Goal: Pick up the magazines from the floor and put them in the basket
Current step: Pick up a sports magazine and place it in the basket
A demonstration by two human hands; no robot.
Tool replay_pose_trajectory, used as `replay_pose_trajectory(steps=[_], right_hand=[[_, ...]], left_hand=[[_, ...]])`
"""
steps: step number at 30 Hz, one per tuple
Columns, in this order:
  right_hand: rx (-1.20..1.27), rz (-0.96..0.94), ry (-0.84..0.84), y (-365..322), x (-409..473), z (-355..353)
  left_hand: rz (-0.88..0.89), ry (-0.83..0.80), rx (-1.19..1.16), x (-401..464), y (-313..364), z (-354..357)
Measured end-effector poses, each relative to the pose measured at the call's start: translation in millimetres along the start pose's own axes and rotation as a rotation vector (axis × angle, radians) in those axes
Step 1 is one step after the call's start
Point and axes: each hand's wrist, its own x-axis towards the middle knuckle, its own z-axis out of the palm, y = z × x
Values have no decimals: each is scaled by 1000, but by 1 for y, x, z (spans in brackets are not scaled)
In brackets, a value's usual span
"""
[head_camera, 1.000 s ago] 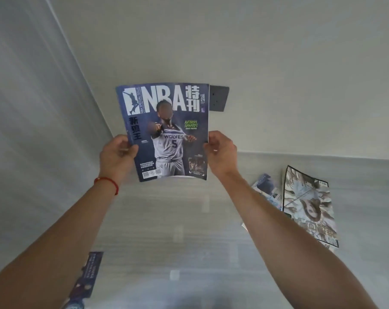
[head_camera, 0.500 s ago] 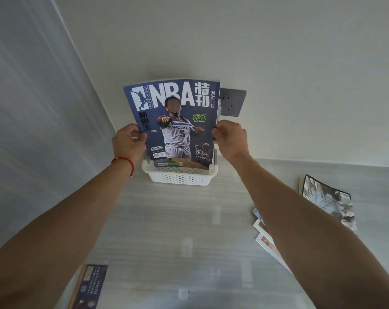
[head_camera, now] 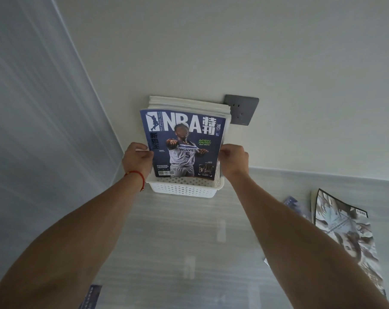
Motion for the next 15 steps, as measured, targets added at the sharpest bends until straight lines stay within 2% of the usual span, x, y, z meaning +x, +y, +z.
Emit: replay_pose_trajectory(steps=[4, 7, 9, 12, 15], right_hand=[[124, 49, -60, 10, -12, 1], [254, 70, -122, 16, -25, -3], [190, 11, -131, 25, -37, -9], [64, -64, -90, 53, -66, -30], [-53, -45, -19, 104, -97, -65]], left_hand=[[-8, -48, 17, -5, 6, 4], [-84, -70, -39, -12, 12, 1], [-108, -22, -8, -21, 13, -1], [96, 98, 150, -58, 10, 0], [206, 19, 127, -119, 0, 13]])
